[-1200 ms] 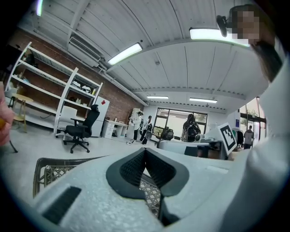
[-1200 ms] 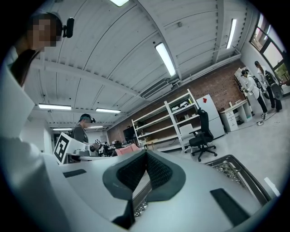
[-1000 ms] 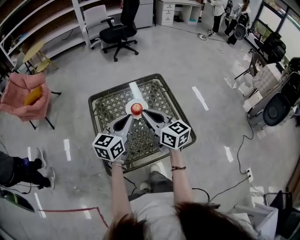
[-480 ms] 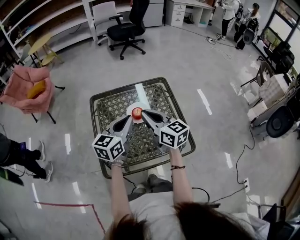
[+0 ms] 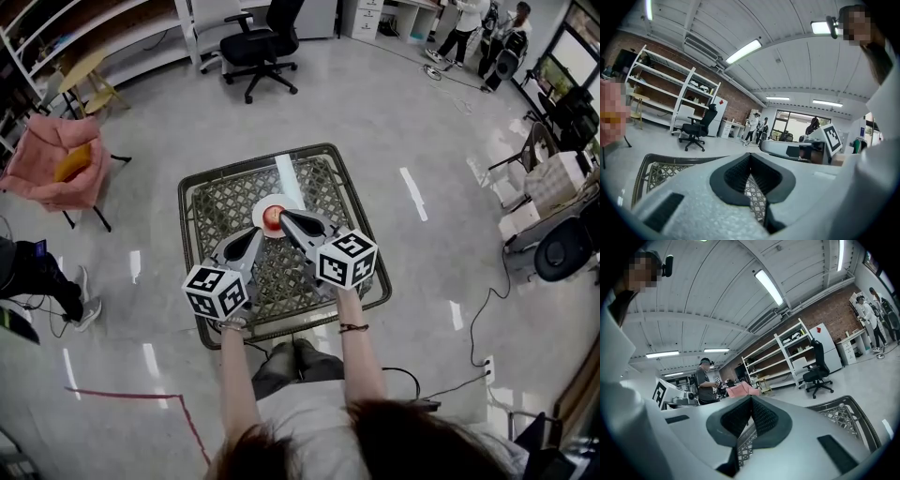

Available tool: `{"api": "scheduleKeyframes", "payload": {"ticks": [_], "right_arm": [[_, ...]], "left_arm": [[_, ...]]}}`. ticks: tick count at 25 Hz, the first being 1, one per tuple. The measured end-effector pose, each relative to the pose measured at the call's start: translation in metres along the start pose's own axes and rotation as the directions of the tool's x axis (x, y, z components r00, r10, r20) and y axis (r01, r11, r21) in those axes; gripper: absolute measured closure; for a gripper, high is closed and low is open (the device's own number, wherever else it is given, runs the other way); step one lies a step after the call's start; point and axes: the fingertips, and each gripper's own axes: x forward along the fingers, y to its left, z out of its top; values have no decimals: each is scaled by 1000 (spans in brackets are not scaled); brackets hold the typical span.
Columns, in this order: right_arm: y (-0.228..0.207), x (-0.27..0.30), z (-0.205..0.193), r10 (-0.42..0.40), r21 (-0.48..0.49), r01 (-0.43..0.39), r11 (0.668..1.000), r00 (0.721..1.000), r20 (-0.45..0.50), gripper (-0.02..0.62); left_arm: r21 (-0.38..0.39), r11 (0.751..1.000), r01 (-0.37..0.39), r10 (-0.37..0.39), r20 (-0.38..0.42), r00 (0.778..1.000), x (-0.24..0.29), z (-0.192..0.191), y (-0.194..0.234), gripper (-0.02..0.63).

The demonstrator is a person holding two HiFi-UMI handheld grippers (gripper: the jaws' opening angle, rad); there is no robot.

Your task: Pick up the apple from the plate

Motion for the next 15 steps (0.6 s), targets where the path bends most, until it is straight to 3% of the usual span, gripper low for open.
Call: {"api": "scheduleKeyframes", "payload": {"ticks": [15], "right_arm": [[-32,30,-24,-23,24,25,999,998,-63,586]], "left_arm": [[-47,999,20,-24,-91,996,26,-29,31,595]]}}
